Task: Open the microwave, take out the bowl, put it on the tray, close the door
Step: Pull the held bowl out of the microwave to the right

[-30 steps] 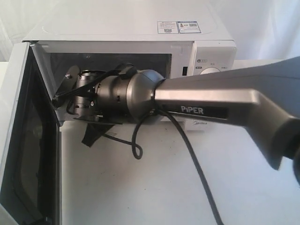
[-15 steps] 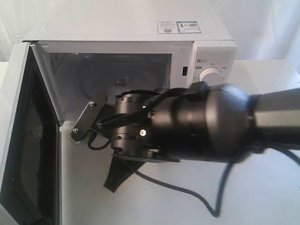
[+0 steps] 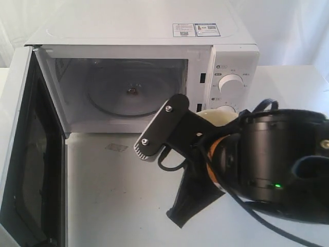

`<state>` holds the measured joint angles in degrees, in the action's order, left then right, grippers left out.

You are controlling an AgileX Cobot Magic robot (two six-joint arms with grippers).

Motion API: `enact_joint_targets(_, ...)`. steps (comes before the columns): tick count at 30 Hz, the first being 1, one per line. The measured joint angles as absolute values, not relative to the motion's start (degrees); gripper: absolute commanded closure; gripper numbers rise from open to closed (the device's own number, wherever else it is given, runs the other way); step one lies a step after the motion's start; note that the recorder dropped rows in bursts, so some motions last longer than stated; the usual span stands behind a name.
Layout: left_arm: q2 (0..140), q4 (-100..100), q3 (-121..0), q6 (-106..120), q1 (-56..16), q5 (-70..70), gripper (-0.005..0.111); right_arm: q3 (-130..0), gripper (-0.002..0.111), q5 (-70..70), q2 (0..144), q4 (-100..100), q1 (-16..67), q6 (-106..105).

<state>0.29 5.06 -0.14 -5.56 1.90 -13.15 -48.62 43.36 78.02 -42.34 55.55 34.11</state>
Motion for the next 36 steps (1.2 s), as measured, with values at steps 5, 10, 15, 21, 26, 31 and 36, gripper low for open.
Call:
enact_joint_targets(5,0.29,5.06,-0.14,-5.56,1.90,-13.15,0.107,-46.17,0.108,43.36,74.43,-42.95,55.55,34.74)
enact_joint_targets(10,0.29,5.06,-0.14,-5.56,1.90,-13.15,0.107,-46.08,0.108,41.59,73.98,-47.37,55.55,35.60)
enact_joint_targets(15,0.29,5.06,-0.14,-5.56,1.90,-13.15,0.107,-46.08,0.108,41.22,73.98,-47.63,55.55,36.87)
enact_joint_targets(21,0.29,5.06,-0.14,-5.56,1.90,-13.15,0.107,-46.08,0.108,42.23,73.84,-47.53,55.55,38.53)
enact_joint_targets(26,0.29,5.06,-0.14,-5.56,1.90,-13.15,0.107,-46.08,0.108,42.63,73.84,-47.53,55.55,38.96)
enact_joint_targets(31,0.29,5.06,-0.14,-5.56,1.90,-13.15,0.107,-46.08,0.108,42.94,73.70,-47.53,55.55,38.98)
enact_joint_targets(36,0.29,5.06,-0.14,-5.56,1.90,-13.15,0.107,-46.08,0.108,45.85,72.46,-47.41,55.55,38.98)
